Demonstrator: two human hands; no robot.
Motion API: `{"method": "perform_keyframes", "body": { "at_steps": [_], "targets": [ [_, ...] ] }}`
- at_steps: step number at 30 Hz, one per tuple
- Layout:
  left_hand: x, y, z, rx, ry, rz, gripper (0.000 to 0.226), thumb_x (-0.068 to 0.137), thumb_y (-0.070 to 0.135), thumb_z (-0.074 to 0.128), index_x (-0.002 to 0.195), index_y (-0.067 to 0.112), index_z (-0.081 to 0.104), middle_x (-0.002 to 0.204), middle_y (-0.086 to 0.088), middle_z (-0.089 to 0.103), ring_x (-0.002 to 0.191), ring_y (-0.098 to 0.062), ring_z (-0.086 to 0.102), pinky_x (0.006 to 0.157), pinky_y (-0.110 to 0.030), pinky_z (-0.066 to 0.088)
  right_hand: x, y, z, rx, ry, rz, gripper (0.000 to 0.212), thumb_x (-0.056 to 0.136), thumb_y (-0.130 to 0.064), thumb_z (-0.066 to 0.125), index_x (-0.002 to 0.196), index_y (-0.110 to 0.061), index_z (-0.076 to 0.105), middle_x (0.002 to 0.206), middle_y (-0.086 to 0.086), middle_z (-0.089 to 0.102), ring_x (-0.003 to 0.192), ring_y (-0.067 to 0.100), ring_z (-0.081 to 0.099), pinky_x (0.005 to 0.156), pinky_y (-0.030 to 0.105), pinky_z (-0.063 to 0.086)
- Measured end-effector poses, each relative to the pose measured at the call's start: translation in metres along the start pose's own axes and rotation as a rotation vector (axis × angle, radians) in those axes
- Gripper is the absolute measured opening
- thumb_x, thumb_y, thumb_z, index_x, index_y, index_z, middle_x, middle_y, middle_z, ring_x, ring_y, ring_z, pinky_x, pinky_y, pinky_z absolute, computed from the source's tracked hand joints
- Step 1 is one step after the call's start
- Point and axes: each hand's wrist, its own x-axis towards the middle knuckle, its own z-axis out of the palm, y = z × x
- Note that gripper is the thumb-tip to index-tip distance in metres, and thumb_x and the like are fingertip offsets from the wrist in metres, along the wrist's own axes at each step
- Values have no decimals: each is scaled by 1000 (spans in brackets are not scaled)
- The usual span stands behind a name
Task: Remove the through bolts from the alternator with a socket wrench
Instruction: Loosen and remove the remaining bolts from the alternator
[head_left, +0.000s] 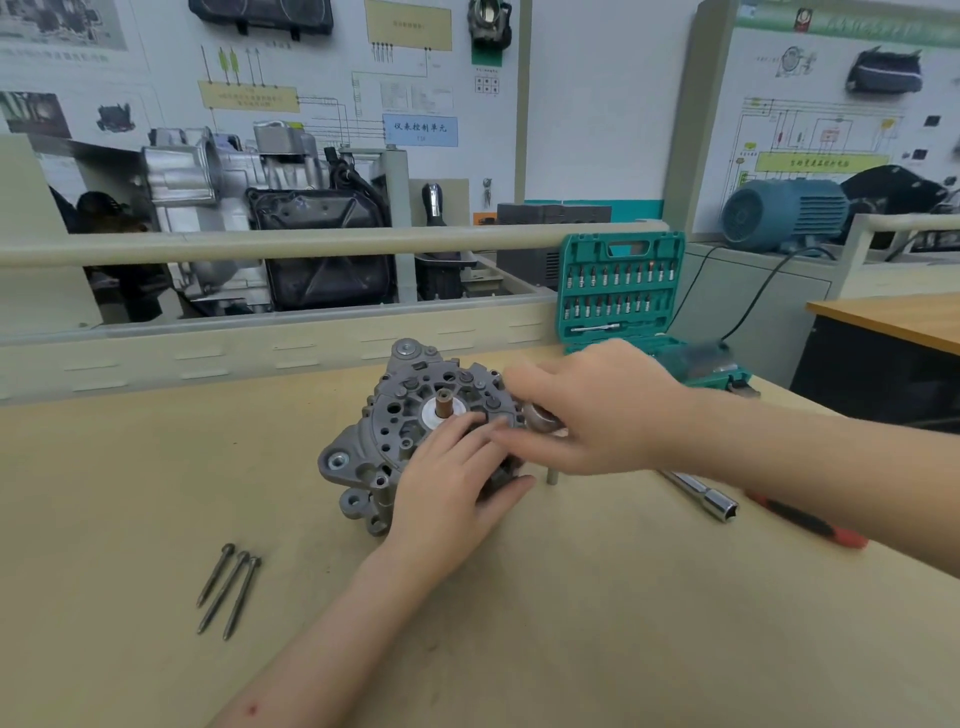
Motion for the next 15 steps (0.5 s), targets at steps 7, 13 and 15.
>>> {"method": "perform_keyframes", "body": {
  "at_steps": [7, 13, 15],
  "targets": [
    [0, -5, -1, -28, 73, -37, 26, 80, 30, 57, 86, 8, 70, 95, -2, 69, 96, -24, 62, 77, -35, 52, 12, 9, 5, 12, 76, -358, 36, 86, -35, 49, 60, -11, 53, 46, 2, 45, 35, 20, 35, 36, 21, 27],
    [-1, -1, -5, -57, 81, -129, 28, 80, 33, 53, 74, 11, 69, 87, -1, 67, 92, -20, 60, 77, -21, 40, 19, 1, -2, 4, -156, 159, 34, 85, -52, 45, 82, -21, 32, 53, -10, 34, 46, 10, 34, 42, 23, 22],
    [-2, -1, -5, -63, 62, -154, 31, 79, 36, 52, 76, 12, 71, 90, 1, 68, 96, -19, 61, 79, -23, 43, 20, 6, -10, 196, -273, 223, 31, 78, -42, 60, 84, -25, 35, 60, -11, 41, 52, 5, 39, 46, 20, 27]
  ]
}}
